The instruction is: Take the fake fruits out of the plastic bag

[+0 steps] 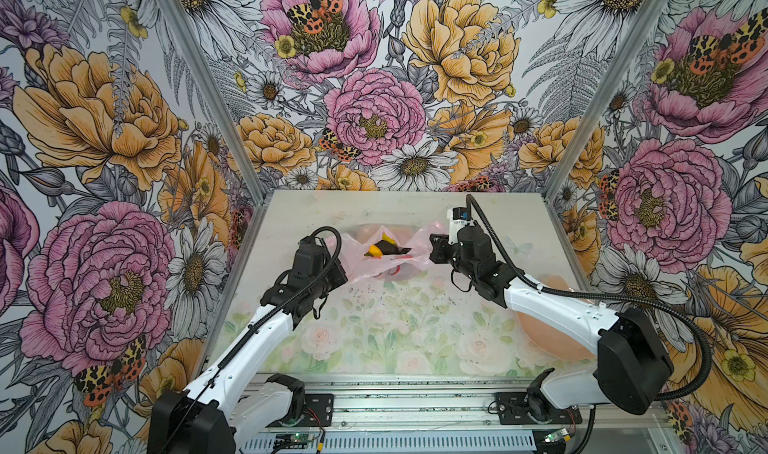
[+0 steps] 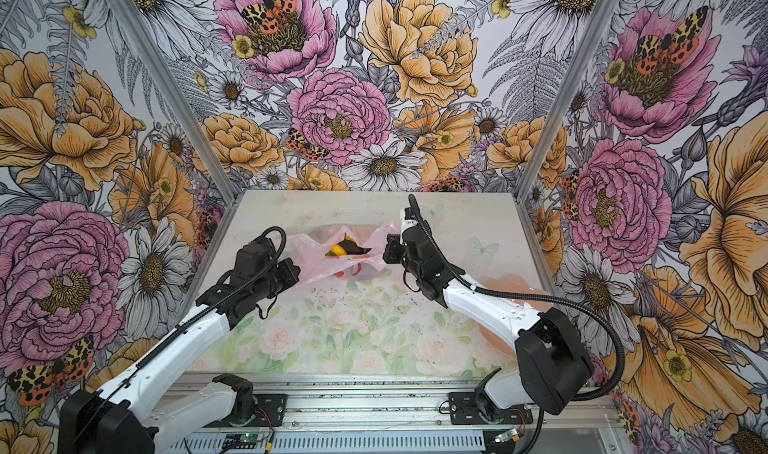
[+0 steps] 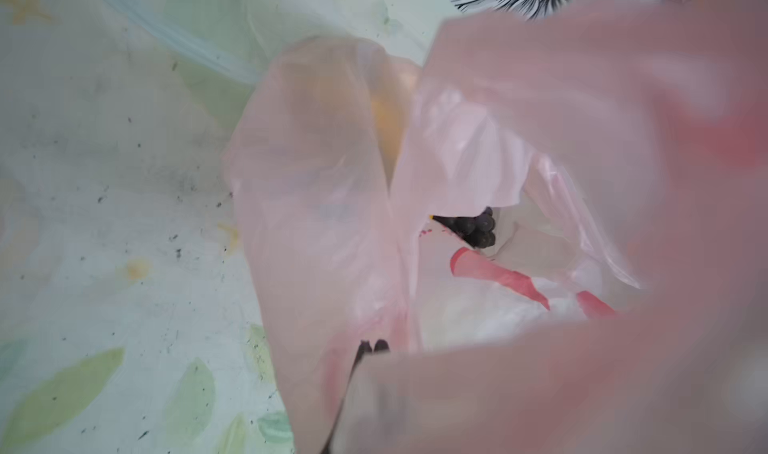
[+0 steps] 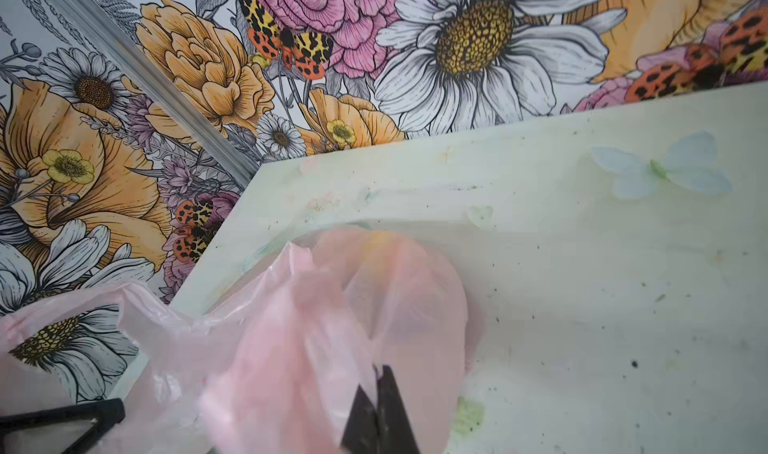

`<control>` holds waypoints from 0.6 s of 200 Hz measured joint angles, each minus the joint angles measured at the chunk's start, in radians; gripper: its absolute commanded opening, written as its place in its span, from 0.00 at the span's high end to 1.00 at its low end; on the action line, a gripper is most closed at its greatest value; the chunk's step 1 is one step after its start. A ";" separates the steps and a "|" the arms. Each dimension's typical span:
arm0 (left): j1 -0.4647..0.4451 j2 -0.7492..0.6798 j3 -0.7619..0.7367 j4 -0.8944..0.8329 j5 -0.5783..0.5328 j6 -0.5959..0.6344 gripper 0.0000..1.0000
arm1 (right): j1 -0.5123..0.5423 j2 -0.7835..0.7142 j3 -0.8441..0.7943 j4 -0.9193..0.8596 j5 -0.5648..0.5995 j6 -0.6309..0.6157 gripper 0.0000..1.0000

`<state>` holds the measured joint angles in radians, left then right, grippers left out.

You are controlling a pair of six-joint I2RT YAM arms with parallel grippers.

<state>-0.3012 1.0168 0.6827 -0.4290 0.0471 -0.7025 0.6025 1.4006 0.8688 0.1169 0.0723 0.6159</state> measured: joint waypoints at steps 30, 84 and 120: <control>0.064 -0.034 -0.048 0.016 0.026 -0.036 0.94 | 0.001 -0.028 -0.113 0.061 -0.006 0.085 1.00; 0.065 -0.055 0.059 -0.091 -0.019 -0.041 0.34 | 0.037 -0.065 -0.119 0.094 0.011 0.099 1.00; 0.047 -0.183 0.145 -0.214 -0.102 -0.020 0.21 | 0.080 -0.071 -0.110 0.079 0.039 0.066 1.00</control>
<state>-0.2543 0.8341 0.8280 -0.6430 -0.0547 -0.7223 0.6827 1.3300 0.7586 0.1959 0.1108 0.6815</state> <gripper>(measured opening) 0.776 0.048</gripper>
